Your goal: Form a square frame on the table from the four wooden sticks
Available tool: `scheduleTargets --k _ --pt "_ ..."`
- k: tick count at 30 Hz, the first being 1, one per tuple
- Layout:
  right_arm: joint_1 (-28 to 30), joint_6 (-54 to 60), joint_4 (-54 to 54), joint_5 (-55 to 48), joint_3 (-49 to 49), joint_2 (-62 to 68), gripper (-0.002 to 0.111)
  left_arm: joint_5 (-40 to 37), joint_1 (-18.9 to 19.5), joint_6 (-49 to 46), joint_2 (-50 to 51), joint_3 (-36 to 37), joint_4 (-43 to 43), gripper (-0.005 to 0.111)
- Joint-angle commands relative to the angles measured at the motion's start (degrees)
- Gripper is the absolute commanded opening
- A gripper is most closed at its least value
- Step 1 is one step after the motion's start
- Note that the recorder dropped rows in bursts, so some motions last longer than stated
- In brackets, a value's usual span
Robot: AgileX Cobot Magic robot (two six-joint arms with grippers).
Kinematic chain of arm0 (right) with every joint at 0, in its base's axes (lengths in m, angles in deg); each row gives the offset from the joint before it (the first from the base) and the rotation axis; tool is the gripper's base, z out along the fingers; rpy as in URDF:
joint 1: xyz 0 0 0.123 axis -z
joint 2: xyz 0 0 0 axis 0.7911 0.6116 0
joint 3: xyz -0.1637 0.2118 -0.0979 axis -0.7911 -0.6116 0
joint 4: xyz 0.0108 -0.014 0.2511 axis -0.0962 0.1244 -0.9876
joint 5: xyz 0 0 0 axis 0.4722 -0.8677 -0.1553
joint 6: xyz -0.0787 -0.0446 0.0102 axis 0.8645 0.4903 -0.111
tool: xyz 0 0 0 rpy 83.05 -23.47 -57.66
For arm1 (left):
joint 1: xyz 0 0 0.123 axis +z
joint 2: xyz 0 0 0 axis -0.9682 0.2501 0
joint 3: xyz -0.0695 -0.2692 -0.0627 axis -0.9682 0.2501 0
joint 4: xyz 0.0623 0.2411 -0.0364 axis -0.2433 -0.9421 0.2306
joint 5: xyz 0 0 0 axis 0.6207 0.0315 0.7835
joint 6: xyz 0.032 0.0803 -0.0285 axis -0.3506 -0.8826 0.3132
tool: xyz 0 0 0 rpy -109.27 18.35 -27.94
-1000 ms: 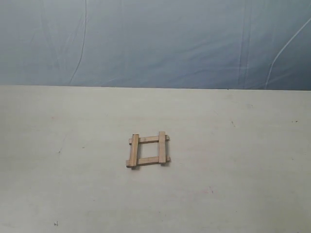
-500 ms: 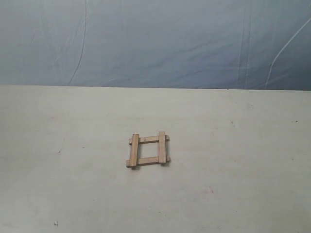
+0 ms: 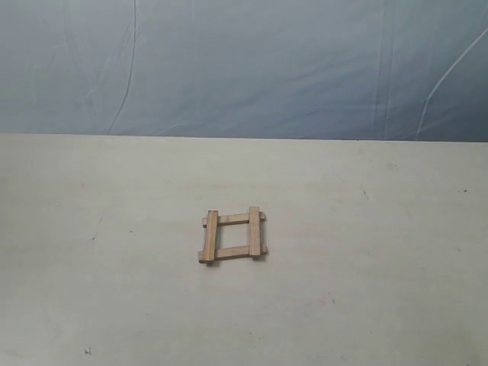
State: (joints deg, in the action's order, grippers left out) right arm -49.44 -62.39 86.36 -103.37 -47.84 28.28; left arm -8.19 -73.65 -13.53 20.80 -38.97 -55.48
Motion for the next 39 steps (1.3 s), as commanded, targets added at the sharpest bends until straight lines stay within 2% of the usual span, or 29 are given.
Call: scheduleTargets --k 1,10,17,39 --pt "0.3 0.94 -0.45 0.67 -0.23 -0.4 -0.001 -0.61 -0.37 1.2 -0.3 0.14 1.86 0.0" --pt "0.16 0.82 -0.42 1.05 -0.23 -0.4 -0.001 -0.25 -0.37 1.02 -0.3 0.14 1.86 0.0" --pt "-4.36 0.82 -1.55 1.05 -0.23 -0.4 -0.001 -0.02 -0.37 1.02 -0.3 0.14 1.86 0.0" --pt "-4.24 0.71 -2.61 1.05 -0.23 -0.4 -0.001 -0.02 -0.37 1.02 -0.3 0.14 1.86 0.0"
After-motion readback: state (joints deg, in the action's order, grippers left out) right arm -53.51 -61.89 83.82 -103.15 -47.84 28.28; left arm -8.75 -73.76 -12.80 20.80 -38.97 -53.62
